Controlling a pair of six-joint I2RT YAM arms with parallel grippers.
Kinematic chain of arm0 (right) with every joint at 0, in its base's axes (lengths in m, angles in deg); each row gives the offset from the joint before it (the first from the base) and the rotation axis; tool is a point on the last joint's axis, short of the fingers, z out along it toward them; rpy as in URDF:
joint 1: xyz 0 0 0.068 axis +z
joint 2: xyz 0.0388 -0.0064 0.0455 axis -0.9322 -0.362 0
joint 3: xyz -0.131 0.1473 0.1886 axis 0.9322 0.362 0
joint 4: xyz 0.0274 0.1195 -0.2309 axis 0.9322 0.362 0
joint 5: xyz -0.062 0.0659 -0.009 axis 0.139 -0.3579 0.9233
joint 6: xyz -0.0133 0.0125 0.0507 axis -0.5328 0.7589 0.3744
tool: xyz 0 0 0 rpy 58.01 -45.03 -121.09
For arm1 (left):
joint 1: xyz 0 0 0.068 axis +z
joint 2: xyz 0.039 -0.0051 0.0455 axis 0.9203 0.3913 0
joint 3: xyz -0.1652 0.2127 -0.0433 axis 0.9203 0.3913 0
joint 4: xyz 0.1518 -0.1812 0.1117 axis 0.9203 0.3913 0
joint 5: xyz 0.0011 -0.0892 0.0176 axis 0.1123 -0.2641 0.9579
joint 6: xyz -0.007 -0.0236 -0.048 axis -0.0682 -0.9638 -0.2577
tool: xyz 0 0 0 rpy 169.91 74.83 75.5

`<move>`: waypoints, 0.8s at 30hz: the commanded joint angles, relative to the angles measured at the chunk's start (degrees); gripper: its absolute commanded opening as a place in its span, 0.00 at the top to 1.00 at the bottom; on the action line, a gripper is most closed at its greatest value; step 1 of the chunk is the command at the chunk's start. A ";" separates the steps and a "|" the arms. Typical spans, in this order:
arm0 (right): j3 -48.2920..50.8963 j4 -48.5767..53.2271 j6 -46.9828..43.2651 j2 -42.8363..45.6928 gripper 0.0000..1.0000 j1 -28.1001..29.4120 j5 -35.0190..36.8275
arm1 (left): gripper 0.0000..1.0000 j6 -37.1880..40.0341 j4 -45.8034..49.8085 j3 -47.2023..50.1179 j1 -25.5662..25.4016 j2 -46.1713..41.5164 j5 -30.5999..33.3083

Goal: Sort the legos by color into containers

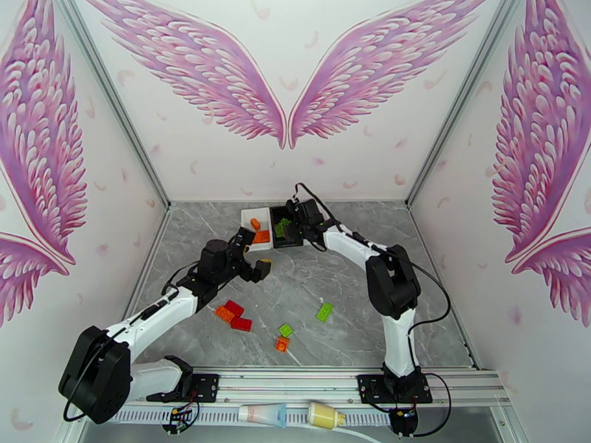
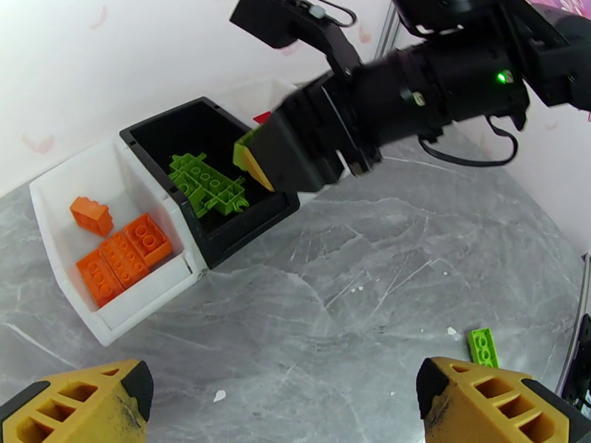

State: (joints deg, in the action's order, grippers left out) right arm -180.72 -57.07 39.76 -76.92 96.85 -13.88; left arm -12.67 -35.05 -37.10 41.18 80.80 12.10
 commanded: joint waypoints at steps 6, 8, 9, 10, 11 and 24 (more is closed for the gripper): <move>-15.16 1.73 0.20 -10.16 0.47 -0.04 1.50 | 0.01 3.23 2.85 1.72 -0.32 -4.02 3.80; -16.00 1.91 -0.16 -9.76 0.41 0.03 1.17 | 0.01 2.99 2.95 2.11 -0.32 -4.55 5.48; -15.78 1.78 -0.45 -9.24 0.38 0.03 0.98 | 0.01 2.83 3.11 2.21 -0.28 -4.80 6.00; -15.36 1.91 -1.21 -8.48 0.35 0.24 0.38 | 0.01 2.60 3.12 2.42 -0.26 -4.90 6.56; -14.64 2.04 -2.04 -7.39 0.31 0.35 -0.07 | 0.01 2.36 3.19 2.39 -0.29 -4.99 7.23; 12.72 -5.02 -15.08 13.42 0.10 4.14 -4.00 | 0.01 -4.83 17.72 -2.26 1.35 -4.34 16.25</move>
State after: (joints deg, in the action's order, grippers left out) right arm -172.33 -59.58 28.85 -67.70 100.39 -15.52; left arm -14.68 -25.20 -36.10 42.17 76.91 24.12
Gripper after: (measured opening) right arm 0.902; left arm 0.992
